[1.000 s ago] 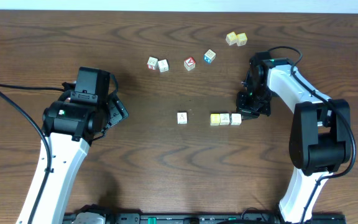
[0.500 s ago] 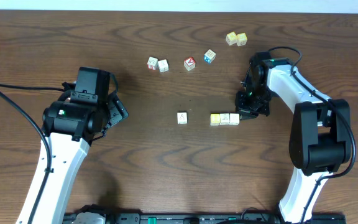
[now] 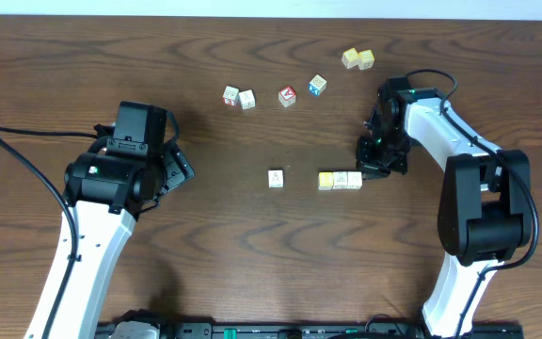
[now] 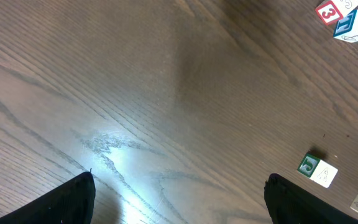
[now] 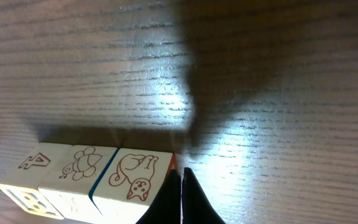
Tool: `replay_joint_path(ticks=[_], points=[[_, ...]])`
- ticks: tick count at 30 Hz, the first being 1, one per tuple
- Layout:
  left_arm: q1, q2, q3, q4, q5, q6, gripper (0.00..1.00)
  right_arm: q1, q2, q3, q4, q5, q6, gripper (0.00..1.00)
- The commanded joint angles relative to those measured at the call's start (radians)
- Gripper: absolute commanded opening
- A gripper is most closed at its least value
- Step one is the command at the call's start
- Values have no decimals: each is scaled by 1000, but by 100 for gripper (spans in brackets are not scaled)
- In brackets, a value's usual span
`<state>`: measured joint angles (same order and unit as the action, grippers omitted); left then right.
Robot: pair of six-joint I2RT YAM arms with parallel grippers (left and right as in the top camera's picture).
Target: Lift 4 blocks
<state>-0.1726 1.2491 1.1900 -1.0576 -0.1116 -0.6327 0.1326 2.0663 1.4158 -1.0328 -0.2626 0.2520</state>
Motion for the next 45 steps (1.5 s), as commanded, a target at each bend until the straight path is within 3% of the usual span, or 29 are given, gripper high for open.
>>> replay_joint_path(ticks=[1, 45], points=[[4, 3, 12, -4, -13, -13, 87, 7, 1, -5, 5, -13, -4, 2], [4, 3, 12, -4, -13, -12, 87, 5, 1, -5, 23, -19, -14, 4]])
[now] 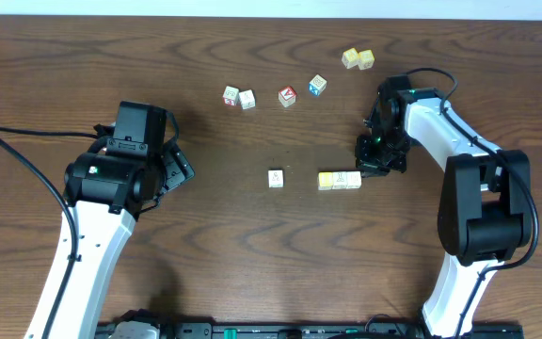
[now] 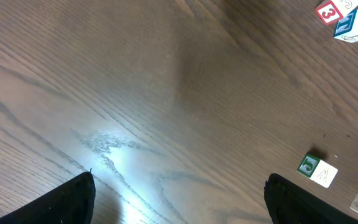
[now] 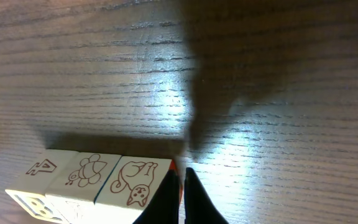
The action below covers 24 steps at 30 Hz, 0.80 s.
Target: Lift 4 blocks
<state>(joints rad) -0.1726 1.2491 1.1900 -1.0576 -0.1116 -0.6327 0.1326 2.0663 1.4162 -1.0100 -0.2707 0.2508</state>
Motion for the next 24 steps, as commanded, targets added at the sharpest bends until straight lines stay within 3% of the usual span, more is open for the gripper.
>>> replay_joint_path(ticks=[1, 6, 14, 16, 17, 20, 24], points=[[4, 3, 12, -4, -13, -12, 87, 4, 1, -5, 0, -11, -13, 3], [4, 3, 12, -4, -13, -12, 87, -12, 1, 34, -37, -11, -13, 5], [4, 3, 12, -4, -13, -12, 87, -98, 1, 234, -233, 103, -13, 21], [4, 3, 12, -4, -13, -12, 87, -135, 1, 290, -272, 161, -13, 31], [4, 3, 12, -4, -13, -12, 87, -151, 1, 306, -280, 177, -13, 44], [4, 3, 12, -4, -13, -12, 87, -205, 1, 332, -285, 196, -13, 99], [4, 3, 12, -4, -13, -12, 87, -277, 1, 331, -274, 203, -13, 99]])
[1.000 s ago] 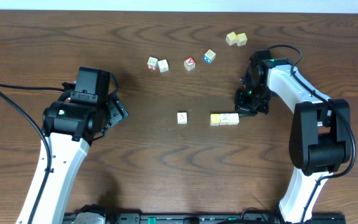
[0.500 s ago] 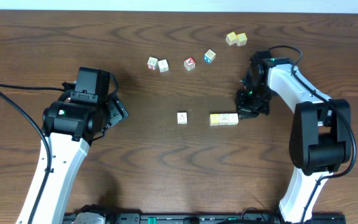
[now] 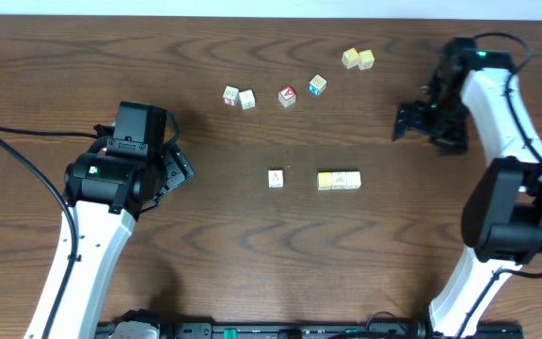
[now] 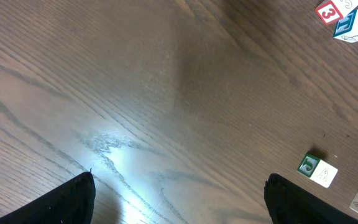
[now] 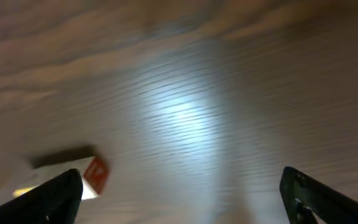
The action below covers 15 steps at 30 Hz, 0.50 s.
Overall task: Lift 4 blocks
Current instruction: 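Retract the right gripper up to the right side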
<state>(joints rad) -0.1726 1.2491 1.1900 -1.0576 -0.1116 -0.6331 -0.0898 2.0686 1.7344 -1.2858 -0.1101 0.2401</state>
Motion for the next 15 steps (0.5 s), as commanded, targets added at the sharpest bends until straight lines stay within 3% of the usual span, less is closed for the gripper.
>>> replay_joint_path(ticks=[1, 15], points=[[4, 3, 12, -4, -13, -12, 87, -71, -1, 13, 3, 42, -2, 99], [4, 3, 12, -2, -13, -13, 87, -122, -1, 12, 14, 24, -2, 99]])
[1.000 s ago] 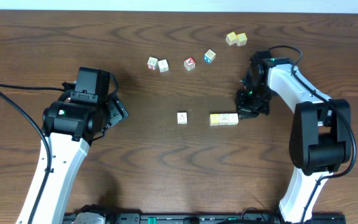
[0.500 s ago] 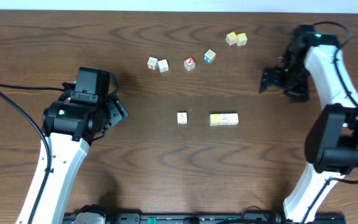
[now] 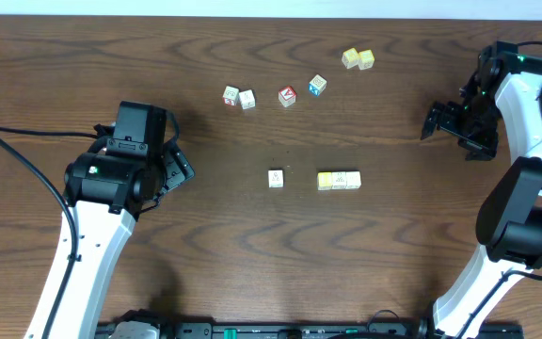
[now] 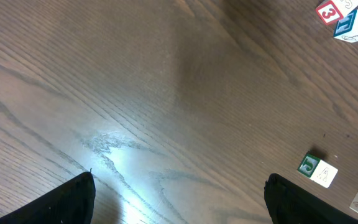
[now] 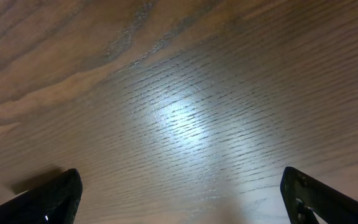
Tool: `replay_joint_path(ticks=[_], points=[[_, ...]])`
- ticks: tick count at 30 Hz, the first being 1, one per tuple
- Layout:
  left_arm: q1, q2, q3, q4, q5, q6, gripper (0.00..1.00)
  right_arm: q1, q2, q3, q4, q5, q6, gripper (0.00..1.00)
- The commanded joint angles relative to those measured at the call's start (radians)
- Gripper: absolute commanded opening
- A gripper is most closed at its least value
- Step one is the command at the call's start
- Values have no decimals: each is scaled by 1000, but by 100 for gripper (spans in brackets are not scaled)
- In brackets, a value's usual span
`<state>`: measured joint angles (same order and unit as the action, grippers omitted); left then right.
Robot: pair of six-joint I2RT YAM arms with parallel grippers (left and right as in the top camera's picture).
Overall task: Lift 4 blocks
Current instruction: 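Retract the right gripper up to the right side, then reach the left gripper forward toward the green 'J' block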
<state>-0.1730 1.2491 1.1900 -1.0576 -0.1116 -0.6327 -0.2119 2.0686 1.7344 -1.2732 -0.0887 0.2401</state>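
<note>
A row of three cream blocks (image 3: 339,180) lies at the table's middle, with a single block (image 3: 276,178) just left of it. Farther back are two blocks (image 3: 238,97), a red one (image 3: 287,96), a blue one (image 3: 318,86) and a yellow pair (image 3: 358,59). My right gripper (image 3: 443,132) is open at the far right, well away from the row; in the right wrist view the right gripper (image 5: 179,205) has only bare wood between its fingers. My left gripper (image 3: 181,168) is open at the left, and the left gripper (image 4: 179,205) is empty.
The left wrist view shows a green-and-white block (image 4: 317,170) near the right finger. At its top right corner are a red "3" block (image 4: 329,11) and a blue block (image 4: 353,23). The brown wooden table (image 3: 252,254) fills all views.
My right gripper has moved farther right, away from the three-block row. The red-sided block end that showed at the lower left of the right wrist view is gone from it. The left arm is unmoved.
My right gripper was shut, its tips at the right end of the three-block row, and stayed so 1.3 s ago. By 0.5 s ago it was open, up and to the right of the row. Now it is farther right. No block has left the table.
</note>
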Motion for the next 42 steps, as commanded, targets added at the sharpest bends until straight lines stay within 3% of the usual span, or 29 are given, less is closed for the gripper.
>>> replay_joint_path(ticks=[1, 7, 13, 19, 23, 26, 33, 36, 39, 42], points=[[4, 3, 12, 2, -13, -13, 87, 0, -1, 12, 2, 2, -2, 99], [4, 4, 12, 48, 3, -47, 87, 2, -1, 12, 2, 2, -2, 99], [3, 6, 11, 72, 211, -72, 87, 2, -1, 12, 2, 2, -2, 99], [-30, 40, 4, 73, 278, 37, 86, 2, -1, 12, 2, 2, -2, 99], [-65, 100, 3, 73, 277, 108, 66, 2, -1, 12, 2, 2, -2, 99], [-71, 153, 3, 72, 277, 132, 56, 2, -1, 12, 2, 2, -2, 99], [-63, 222, 3, 105, 243, 131, 54, 2, -1, 12, 2, 2, -2, 99], [-47, 232, 3, 109, 169, 130, 44, 2, -1, 12, 2, 2, -2, 99], [-19, 233, 3, 105, 123, 130, 45, 2, -1, 12, 2, 2, -2, 99], [12, 234, 3, 105, 122, 130, 65, 2, -1, 12, 2, 2, -2, 99]])
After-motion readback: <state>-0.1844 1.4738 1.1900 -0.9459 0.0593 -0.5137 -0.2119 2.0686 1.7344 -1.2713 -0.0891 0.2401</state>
